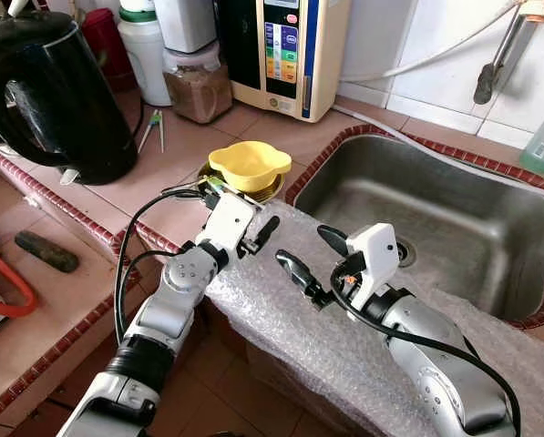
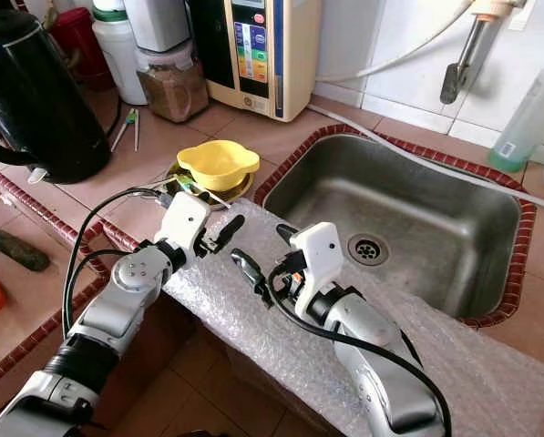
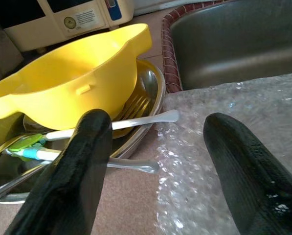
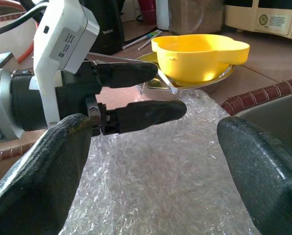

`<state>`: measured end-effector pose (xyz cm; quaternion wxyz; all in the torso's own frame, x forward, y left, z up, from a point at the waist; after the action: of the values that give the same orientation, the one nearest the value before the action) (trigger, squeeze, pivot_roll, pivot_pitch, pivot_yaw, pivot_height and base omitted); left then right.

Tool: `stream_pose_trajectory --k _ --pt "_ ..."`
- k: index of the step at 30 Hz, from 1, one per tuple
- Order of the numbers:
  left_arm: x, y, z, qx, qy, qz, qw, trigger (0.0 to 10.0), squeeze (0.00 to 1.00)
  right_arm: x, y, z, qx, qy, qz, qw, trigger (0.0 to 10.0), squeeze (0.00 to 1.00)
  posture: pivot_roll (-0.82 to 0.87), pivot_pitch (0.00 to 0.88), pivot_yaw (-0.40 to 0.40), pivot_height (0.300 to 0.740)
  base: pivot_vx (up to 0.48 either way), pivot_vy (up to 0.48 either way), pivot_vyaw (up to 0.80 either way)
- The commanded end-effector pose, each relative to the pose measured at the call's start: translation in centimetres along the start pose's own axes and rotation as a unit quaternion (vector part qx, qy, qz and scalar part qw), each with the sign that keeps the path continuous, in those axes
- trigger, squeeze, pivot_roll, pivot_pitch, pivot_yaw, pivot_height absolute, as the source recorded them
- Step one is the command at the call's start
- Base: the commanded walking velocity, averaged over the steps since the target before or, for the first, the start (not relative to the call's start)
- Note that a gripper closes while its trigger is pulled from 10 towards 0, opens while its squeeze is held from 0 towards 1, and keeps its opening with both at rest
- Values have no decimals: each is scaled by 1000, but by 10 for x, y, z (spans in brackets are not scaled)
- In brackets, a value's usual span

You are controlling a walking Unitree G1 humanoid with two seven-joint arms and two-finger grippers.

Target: Kitchen organization

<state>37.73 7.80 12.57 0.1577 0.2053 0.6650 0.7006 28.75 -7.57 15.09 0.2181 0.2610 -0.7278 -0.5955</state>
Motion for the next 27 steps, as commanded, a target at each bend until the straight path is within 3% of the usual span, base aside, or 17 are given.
stream_pose_trajectory --k 1,18,27 --pt "-1 1 4 -2 2 0 1000 0 0 1 4 0 4 -3 -6 1000 10000 0 -116 89 70 740 0 0 0" --pt "-1 6 7 -9 6 -12 1000 0 0 1 3 0 3 -6 -6 1000 10000 0 -111 92 69 740 0 0 0" --pt "3 14 18 -40 46 -27 998 0 0 1 3 -1 3 -8 -5 1000 10000 0 -111 93 68 740 0 0 0"
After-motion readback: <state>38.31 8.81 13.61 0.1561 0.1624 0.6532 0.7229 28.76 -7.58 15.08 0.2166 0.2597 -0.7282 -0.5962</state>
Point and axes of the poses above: a point about 5 cm out from each wrist's last joint towards the gripper, its own x axis pointing back from the gripper into the wrist, its own y axis along the axis of the wrist's last joint, z = x × y, the point moved 4 cm from there along -x, pointing out of the wrist towards the gripper, and after that the axes turned 15 degrees about x, right-handed, at the moved point
